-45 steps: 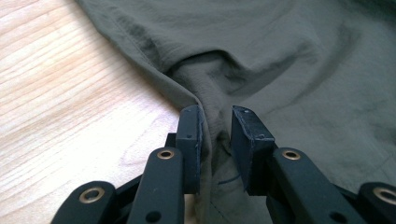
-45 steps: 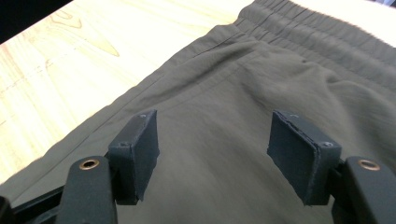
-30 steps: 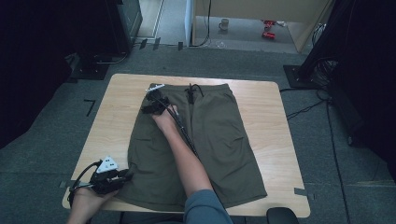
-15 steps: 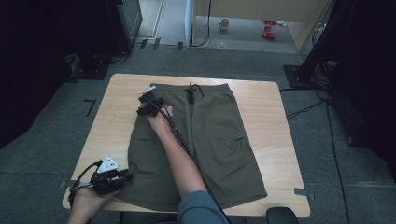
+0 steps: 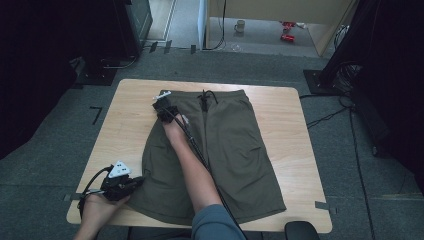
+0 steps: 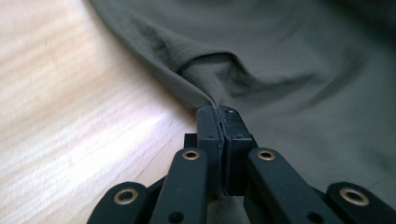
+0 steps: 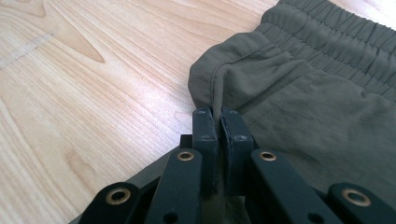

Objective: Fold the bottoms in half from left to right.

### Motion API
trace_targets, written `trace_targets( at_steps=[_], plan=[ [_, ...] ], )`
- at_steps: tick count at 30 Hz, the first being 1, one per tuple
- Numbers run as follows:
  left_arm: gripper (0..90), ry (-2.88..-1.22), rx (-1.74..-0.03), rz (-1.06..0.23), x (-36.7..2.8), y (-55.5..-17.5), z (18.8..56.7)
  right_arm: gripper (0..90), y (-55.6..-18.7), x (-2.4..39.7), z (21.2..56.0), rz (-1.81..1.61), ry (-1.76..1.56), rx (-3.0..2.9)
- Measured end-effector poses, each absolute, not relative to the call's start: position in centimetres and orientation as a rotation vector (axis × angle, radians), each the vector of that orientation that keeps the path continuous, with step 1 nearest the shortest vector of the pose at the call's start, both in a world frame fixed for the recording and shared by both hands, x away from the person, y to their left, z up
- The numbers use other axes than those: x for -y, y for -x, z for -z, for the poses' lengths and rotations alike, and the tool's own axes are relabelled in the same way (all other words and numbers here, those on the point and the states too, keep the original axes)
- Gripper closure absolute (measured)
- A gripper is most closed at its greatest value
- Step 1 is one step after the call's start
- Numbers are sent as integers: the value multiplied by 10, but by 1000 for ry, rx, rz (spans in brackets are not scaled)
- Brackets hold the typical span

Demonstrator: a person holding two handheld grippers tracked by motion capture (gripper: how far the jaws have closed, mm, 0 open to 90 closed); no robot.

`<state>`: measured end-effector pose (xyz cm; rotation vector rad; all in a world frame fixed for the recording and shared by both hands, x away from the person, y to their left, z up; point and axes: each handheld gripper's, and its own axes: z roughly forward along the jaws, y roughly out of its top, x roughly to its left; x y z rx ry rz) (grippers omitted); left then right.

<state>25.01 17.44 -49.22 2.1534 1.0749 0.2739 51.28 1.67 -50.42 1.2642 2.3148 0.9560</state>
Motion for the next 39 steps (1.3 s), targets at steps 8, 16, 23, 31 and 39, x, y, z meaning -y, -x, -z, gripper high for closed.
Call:
trace_targets(
  at_steps=[8, 16, 23, 31, 39],
  plan=[
    [892, -2034, -942, -308, -148, -242, 460, 864, -514, 8, 474, -1062, -1304, -2304],
    [889, -2060, -806, -295, -103, -246, 437, 862, -509, 47, 447, -1125, -1324, -2285],
    [888, -2081, -709, -295, -67, -248, 425, 861, -503, 88, 425, -1146, -1332, -2245],
    [887, -2090, -631, -275, -29, -251, 421, 859, -496, 151, 418, -1099, -1406, -2174],
    [887, -2116, -533, -264, 22, -257, 418, 863, -490, 210, 419, -1049, -1477, -2101]
  ],
)
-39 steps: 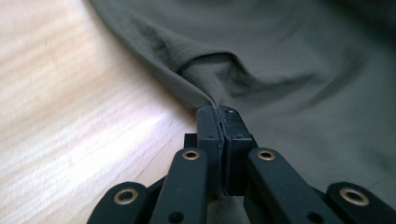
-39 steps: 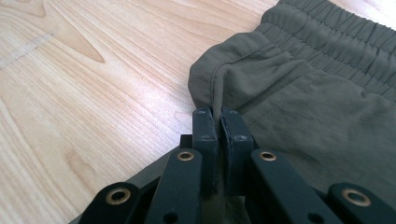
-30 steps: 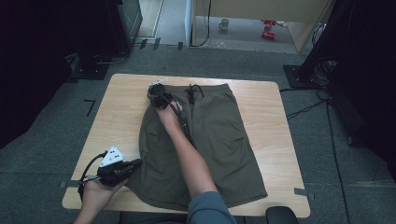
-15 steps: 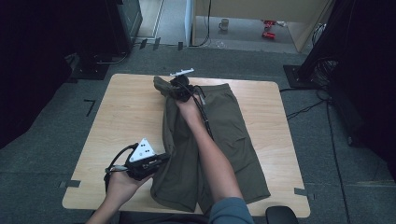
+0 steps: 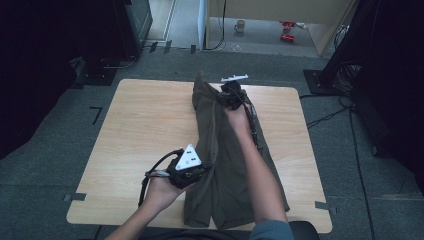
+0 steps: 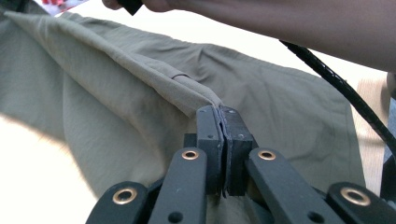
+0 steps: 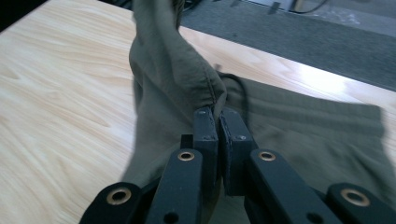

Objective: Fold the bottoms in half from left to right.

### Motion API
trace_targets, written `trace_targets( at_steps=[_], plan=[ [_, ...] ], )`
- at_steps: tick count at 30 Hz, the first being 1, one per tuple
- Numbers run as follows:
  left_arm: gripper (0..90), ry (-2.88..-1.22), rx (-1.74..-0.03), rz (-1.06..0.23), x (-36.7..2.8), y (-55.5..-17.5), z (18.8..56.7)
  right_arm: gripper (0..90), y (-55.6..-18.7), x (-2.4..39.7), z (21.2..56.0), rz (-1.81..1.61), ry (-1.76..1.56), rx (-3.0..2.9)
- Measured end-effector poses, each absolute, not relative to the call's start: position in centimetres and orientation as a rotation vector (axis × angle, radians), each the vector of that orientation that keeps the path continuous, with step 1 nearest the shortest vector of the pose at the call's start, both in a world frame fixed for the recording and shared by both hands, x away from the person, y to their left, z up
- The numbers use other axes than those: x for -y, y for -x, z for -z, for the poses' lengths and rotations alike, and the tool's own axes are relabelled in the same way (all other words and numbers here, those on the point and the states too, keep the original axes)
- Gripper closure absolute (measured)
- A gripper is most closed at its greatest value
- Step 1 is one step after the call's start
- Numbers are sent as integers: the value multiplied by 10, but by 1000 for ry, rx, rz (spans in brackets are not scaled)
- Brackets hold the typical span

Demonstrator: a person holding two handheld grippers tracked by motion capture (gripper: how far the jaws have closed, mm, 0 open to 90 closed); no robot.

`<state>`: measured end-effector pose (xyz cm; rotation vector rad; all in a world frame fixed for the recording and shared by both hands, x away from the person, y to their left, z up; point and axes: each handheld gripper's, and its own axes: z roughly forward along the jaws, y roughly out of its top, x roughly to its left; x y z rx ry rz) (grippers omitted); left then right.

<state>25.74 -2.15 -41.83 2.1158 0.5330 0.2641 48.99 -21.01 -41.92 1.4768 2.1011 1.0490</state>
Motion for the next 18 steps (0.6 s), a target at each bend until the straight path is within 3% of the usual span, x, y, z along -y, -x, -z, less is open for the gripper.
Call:
trace_targets(
  at_steps=[12, 14, 18],
  plan=[
    [885, -2040, -512, -146, 100, -261, 447, 861, -483, 286, 431, -927, -1553, -2022],
    [885, -2066, -541, -78, 112, -265, 461, 854, -483, 294, 436, -881, -1580, -2021],
    [879, -2182, -518, -83, 126, -265, 484, 844, -482, 308, 451, -806, -1602, -2027]
  ],
)
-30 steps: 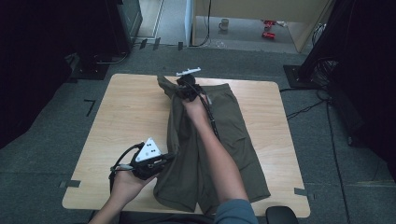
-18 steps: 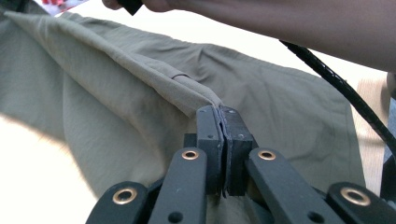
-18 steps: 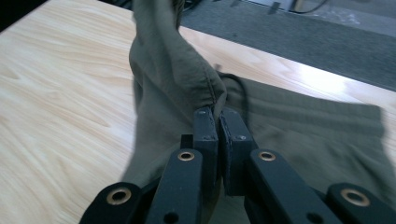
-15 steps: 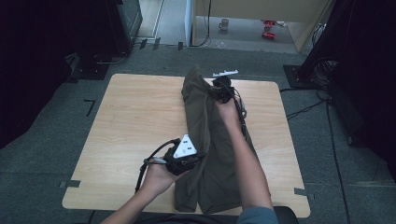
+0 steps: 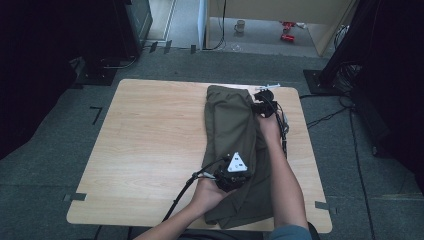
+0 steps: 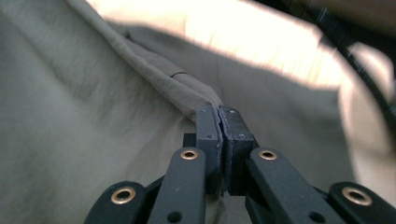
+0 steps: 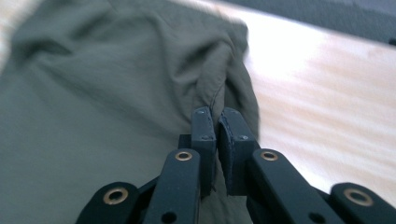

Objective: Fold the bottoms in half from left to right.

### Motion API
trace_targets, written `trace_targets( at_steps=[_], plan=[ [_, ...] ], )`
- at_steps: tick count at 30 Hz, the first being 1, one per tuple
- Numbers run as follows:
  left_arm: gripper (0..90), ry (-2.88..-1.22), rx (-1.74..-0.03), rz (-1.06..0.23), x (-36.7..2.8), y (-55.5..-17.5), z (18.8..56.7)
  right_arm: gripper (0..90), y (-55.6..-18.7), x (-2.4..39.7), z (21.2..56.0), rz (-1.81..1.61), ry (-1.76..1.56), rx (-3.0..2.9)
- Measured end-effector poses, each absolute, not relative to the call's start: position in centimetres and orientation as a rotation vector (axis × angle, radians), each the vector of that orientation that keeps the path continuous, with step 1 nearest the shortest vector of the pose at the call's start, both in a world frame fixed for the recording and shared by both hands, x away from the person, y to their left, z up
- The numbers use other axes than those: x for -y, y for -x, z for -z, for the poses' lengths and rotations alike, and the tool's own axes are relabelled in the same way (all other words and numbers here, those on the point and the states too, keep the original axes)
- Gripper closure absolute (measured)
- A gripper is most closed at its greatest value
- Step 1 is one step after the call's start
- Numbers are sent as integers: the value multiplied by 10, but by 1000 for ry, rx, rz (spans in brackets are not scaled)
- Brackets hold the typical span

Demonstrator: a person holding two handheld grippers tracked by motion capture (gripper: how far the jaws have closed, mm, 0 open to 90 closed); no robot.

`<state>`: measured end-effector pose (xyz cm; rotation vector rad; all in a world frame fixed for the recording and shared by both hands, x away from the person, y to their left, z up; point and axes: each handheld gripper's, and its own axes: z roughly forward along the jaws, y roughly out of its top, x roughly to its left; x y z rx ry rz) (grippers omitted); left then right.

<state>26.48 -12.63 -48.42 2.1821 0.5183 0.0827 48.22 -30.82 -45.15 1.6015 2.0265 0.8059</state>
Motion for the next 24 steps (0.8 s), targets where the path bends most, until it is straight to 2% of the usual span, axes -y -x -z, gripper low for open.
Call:
trace_targets(
  at_steps=[6, 12, 24],
  plan=[
    [856, -2258, -565, -40, 121, -274, 503, 852, -481, 326, 473, -657, -1640, -2025],
    [857, -2269, -581, -14, 115, -279, 511, 852, -477, 337, 482, -704, -1703, -2007],
    [862, -2306, -590, -56, 87, -297, 508, 842, -475, 313, 476, -778, -1637, -2050]
  ],
)
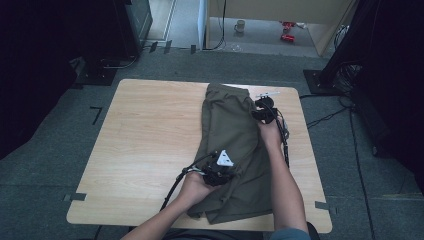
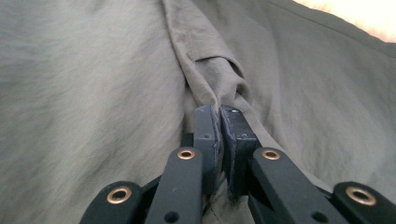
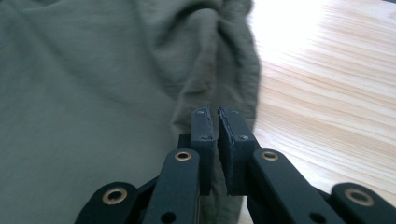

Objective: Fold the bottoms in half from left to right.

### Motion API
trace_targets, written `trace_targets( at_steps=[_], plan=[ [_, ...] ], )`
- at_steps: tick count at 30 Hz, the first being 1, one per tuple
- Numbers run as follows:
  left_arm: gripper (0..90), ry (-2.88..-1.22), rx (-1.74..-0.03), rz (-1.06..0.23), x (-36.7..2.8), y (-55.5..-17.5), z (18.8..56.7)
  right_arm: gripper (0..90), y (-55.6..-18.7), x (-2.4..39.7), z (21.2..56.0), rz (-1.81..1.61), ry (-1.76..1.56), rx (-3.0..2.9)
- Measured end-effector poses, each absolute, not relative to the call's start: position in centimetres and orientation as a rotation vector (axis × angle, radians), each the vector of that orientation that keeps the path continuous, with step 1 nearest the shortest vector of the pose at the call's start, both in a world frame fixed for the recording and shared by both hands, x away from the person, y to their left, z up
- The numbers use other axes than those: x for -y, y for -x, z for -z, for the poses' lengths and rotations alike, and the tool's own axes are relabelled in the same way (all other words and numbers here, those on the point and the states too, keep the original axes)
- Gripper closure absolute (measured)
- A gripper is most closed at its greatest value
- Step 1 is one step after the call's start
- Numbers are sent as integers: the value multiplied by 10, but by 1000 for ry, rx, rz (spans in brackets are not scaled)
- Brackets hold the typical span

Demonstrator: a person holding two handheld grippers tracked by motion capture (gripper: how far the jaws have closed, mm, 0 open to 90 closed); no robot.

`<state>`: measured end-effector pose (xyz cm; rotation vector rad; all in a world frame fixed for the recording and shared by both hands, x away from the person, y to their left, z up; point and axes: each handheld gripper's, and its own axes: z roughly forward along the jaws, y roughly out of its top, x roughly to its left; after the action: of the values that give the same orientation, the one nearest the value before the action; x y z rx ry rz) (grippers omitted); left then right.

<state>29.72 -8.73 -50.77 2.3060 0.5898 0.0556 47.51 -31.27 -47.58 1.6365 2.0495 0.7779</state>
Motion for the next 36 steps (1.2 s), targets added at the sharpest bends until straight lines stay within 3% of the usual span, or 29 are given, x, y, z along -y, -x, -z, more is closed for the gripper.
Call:
trace_targets(
  at_steps=[29, 36],
  plan=[
    [858, -2399, -803, -314, -21, -346, 496, 832, -474, 275, 493, -909, -1635, -2137],
    [881, -2382, -831, -275, -26, -343, 486, 818, -470, 267, 504, -913, -1627, -2160]
  ],
)
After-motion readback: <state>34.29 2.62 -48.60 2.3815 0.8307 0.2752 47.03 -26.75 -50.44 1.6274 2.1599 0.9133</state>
